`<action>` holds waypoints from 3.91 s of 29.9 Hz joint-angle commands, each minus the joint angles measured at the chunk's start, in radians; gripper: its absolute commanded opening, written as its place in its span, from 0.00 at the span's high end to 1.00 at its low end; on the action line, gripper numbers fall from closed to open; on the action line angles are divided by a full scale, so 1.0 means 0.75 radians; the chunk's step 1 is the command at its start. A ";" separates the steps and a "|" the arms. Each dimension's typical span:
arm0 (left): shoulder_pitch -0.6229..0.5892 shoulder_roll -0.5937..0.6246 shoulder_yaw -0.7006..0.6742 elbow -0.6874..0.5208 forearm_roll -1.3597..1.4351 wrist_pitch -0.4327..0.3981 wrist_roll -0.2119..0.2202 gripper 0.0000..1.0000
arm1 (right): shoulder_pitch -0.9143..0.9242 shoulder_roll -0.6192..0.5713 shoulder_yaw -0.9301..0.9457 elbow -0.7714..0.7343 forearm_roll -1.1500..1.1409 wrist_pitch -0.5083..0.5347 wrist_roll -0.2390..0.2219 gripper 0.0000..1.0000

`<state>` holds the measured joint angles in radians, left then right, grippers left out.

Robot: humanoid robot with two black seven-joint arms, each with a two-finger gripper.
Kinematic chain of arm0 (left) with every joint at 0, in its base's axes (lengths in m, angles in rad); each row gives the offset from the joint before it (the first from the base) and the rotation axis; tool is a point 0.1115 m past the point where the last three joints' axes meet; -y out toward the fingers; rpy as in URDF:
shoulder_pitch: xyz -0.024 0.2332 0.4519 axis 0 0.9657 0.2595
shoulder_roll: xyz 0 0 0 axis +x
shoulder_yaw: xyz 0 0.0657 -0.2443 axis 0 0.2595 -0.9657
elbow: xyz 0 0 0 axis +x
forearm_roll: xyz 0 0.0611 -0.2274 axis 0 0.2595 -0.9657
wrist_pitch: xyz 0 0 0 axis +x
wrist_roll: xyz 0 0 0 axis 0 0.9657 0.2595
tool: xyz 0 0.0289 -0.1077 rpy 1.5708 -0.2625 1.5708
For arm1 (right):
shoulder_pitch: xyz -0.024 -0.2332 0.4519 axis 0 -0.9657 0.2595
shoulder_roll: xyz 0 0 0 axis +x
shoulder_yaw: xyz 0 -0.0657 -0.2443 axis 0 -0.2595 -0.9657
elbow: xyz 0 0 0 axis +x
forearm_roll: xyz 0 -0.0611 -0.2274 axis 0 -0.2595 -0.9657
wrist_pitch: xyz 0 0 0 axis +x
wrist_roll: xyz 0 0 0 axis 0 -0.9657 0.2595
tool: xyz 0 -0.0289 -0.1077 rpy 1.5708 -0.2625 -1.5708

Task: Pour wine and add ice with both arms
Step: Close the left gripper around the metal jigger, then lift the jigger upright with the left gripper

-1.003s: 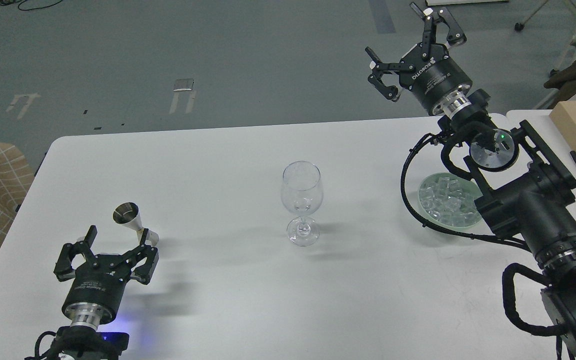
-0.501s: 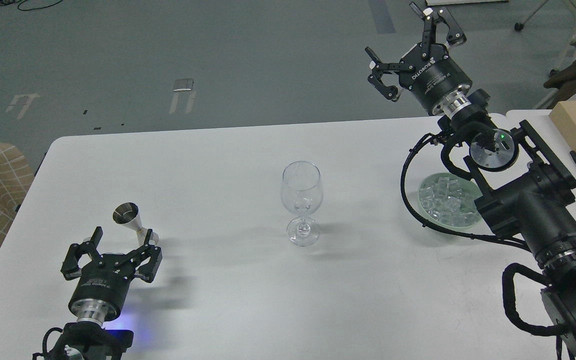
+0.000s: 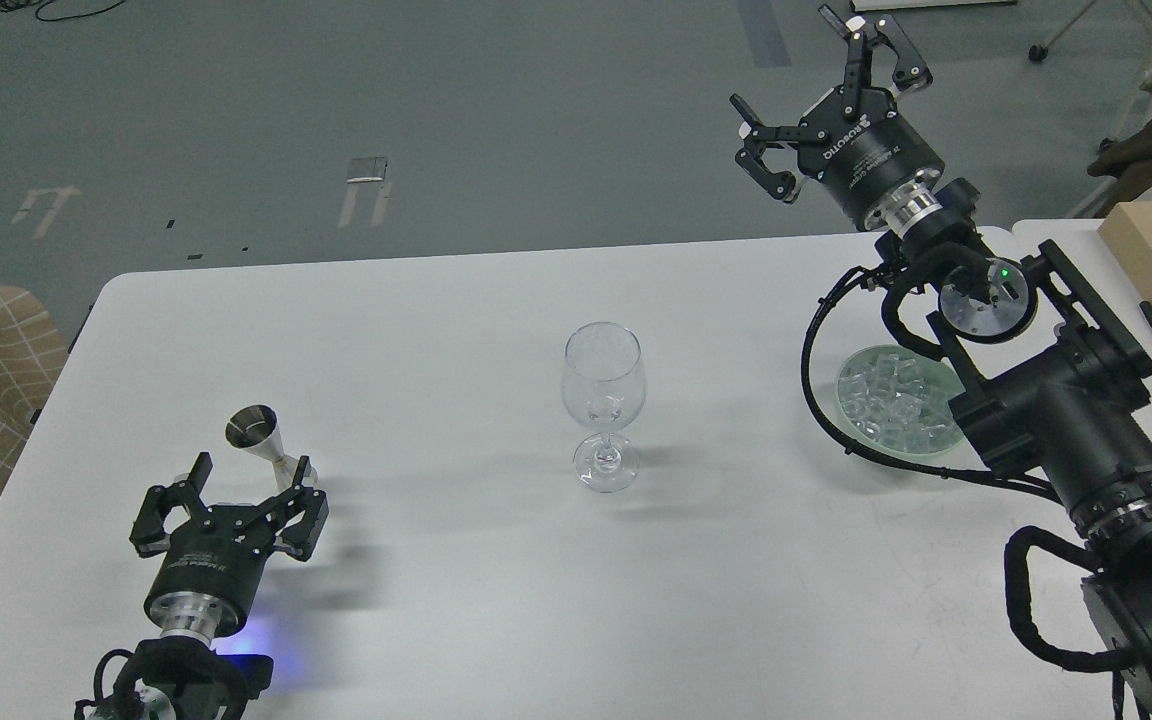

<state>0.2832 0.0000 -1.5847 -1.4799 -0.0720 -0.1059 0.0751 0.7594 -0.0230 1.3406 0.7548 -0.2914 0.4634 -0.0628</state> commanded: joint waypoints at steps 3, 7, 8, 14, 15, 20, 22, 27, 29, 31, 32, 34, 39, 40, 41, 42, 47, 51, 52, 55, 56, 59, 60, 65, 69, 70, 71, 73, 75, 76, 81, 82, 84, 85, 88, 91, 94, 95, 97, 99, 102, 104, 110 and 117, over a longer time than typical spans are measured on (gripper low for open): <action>-0.016 0.000 0.004 0.028 0.000 -0.002 0.000 0.02 | 0.000 0.000 0.000 0.000 0.000 0.000 0.000 0.00; -0.034 0.000 0.002 0.034 0.000 0.000 0.000 0.02 | 0.000 0.000 0.000 0.000 0.000 0.000 0.000 0.00; -0.038 0.000 0.002 0.036 0.000 0.000 -0.002 0.02 | 0.000 0.000 0.000 0.000 0.000 0.000 0.000 0.00; -0.077 0.000 0.002 0.091 0.002 -0.002 -0.004 0.02 | 0.000 0.000 0.000 0.000 0.000 -0.004 0.000 0.00; -0.079 0.000 0.004 0.098 0.002 -0.002 -0.002 0.02 | 0.000 0.000 0.000 0.000 0.000 -0.006 0.000 0.00; -0.087 0.000 0.008 0.104 0.004 0.000 -0.014 0.04 | -0.004 0.000 0.000 0.000 0.000 -0.010 0.000 0.00; -0.097 0.000 0.006 0.104 0.004 0.008 -0.016 0.06 | -0.004 0.000 0.000 0.000 0.000 -0.010 0.000 0.00; -0.104 0.000 0.006 0.106 0.004 -0.002 -0.016 0.12 | -0.004 0.000 0.000 0.000 0.000 -0.012 0.000 0.00; -0.112 0.000 0.004 0.110 0.004 -0.002 -0.014 0.13 | -0.004 0.000 0.000 0.000 0.000 -0.012 0.000 0.00; -0.118 0.000 0.004 0.110 0.004 -0.002 -0.012 0.13 | -0.004 0.000 0.000 0.000 0.000 -0.012 0.000 0.00; -0.118 0.000 0.006 0.110 0.004 -0.002 -0.014 0.14 | -0.004 0.000 0.000 0.000 0.000 -0.012 0.000 0.00; -0.118 0.000 0.008 0.110 0.008 -0.002 -0.018 0.22 | -0.002 0.000 0.000 0.000 0.000 -0.012 0.000 0.00; -0.118 0.000 0.010 0.110 0.008 0.006 -0.020 0.30 | -0.002 -0.002 0.000 0.000 0.000 -0.012 0.000 0.00; -0.120 0.000 0.010 0.110 0.008 0.006 -0.020 0.31 | -0.004 0.000 0.000 0.000 0.000 -0.012 0.000 0.00; -0.120 0.000 0.010 0.110 0.008 0.006 -0.020 0.33 | -0.004 0.000 0.000 0.000 0.000 -0.012 0.000 0.00; -0.118 0.000 0.010 0.112 0.006 0.004 -0.020 0.35 | -0.004 0.000 0.000 0.000 0.000 -0.012 0.000 0.00; -0.118 0.000 0.004 0.118 0.004 0.002 -0.022 0.41 | -0.004 -0.002 0.000 0.000 0.000 -0.012 0.000 0.00; -0.118 0.000 0.006 0.118 0.006 -0.002 -0.020 0.49 | -0.004 -0.002 0.000 0.000 0.000 -0.012 0.000 0.00; -0.118 0.000 0.008 0.118 0.006 -0.002 -0.020 0.50 | -0.004 -0.002 0.000 0.000 0.000 -0.012 0.000 0.00; -0.118 0.000 0.010 0.116 0.006 -0.002 -0.018 0.56 | -0.006 -0.002 0.000 0.000 0.000 -0.021 0.000 0.00; -0.118 0.000 0.010 0.116 0.006 -0.002 -0.018 0.57 | -0.006 -0.002 0.000 0.000 0.000 -0.021 0.000 0.00; -0.118 0.000 0.010 0.114 0.006 -0.002 -0.018 0.59 | -0.006 0.000 0.000 0.000 0.000 -0.021 0.000 0.00; -0.118 0.000 0.010 0.114 0.006 -0.002 -0.018 0.61 | -0.004 -0.002 0.000 0.000 0.000 -0.021 0.000 0.00; -0.118 0.000 0.010 0.106 0.008 -0.008 -0.018 0.66 | -0.004 -0.002 0.000 0.000 0.000 -0.023 0.000 0.00; -0.118 0.000 0.012 0.104 0.008 -0.008 -0.016 0.68 | -0.004 -0.002 0.000 0.000 0.000 -0.023 0.000 0.00; -0.118 0.000 0.012 0.102 0.008 -0.010 -0.016 0.69 | -0.004 -0.002 0.000 0.000 0.000 -0.023 0.000 0.00; -0.118 0.000 0.012 0.102 0.008 -0.012 -0.018 0.72 | -0.004 -0.002 0.000 0.000 0.000 -0.023 0.000 0.00; -0.118 0.000 0.012 0.102 0.008 -0.016 -0.018 0.74 | -0.004 -0.002 0.000 0.000 0.000 -0.023 0.000 0.00; -0.118 0.000 0.012 0.102 0.008 -0.016 -0.016 0.75 | -0.004 -0.002 0.000 0.000 0.000 -0.023 0.000 0.00; -0.118 0.000 0.012 0.100 0.008 -0.016 -0.018 0.76 | -0.004 -0.002 0.000 0.000 0.000 -0.025 0.000 0.00; -0.114 0.000 0.014 0.067 0.010 -0.016 -0.018 0.79 | -0.006 -0.002 0.000 0.000 0.000 -0.027 0.000 0.00; -0.114 0.000 0.014 0.067 0.010 -0.018 -0.018 0.79 | -0.006 0.000 0.000 0.000 0.000 -0.027 0.000 0.00; -0.114 0.000 0.014 0.059 0.010 -0.018 -0.020 0.82 | -0.006 0.000 0.000 0.000 0.000 -0.027 0.000 0.00; -0.114 0.000 0.016 0.053 0.012 -0.020 -0.020 0.86 | -0.006 0.000 0.000 0.000 0.000 -0.027 0.000 0.00; -0.110 0.000 0.018 0.028 0.018 -0.041 -0.020 0.91 | -0.006 0.000 0.000 0.000 0.000 -0.027 0.000 0.00; -0.108 0.000 0.018 0.012 0.020 -0.047 -0.022 0.91 | -0.006 0.000 0.000 0.002 0.000 -0.027 0.000 0.00; -0.106 0.000 0.018 0.002 0.020 -0.053 -0.022 0.92 | -0.006 0.000 0.000 0.002 0.000 -0.029 0.000 0.00; -0.104 0.000 0.018 -0.005 0.020 -0.055 -0.024 0.93 | -0.006 0.000 0.000 0.002 0.000 -0.031 0.000 0.00; -0.104 0.000 0.027 -0.023 0.022 -0.059 -0.025 0.93 | -0.006 0.000 0.000 0.002 0.000 -0.035 0.000 0.00; -0.104 0.000 0.037 -0.027 0.029 -0.065 -0.031 0.94 | -0.006 0.000 0.000 0.002 0.000 -0.035 0.000 0.00; -0.104 0.000 0.049 -0.029 0.045 -0.067 -0.033 0.95 | -0.006 0.000 0.000 0.002 0.000 -0.037 0.000 0.00; -0.104 0.000 0.082 -0.029 0.059 -0.076 -0.037 0.96 | -0.006 0.000 0.000 0.002 0.000 -0.035 0.000 0.00; -0.104 0.000 0.106 -0.050 0.059 -0.092 -0.065 0.99 | -0.004 -0.002 0.000 0.002 0.000 -0.037 0.000 0.00; -0.081 0.000 0.174 -0.115 0.061 -0.092 -0.065 1.00 | -0.006 -0.002 0.000 0.002 0.000 -0.037 0.000 0.00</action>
<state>0.2136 0.0000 -1.4736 -1.5501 -0.0261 -0.1752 0.0259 0.7547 -0.0236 1.3407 0.7564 -0.2914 0.4355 -0.0626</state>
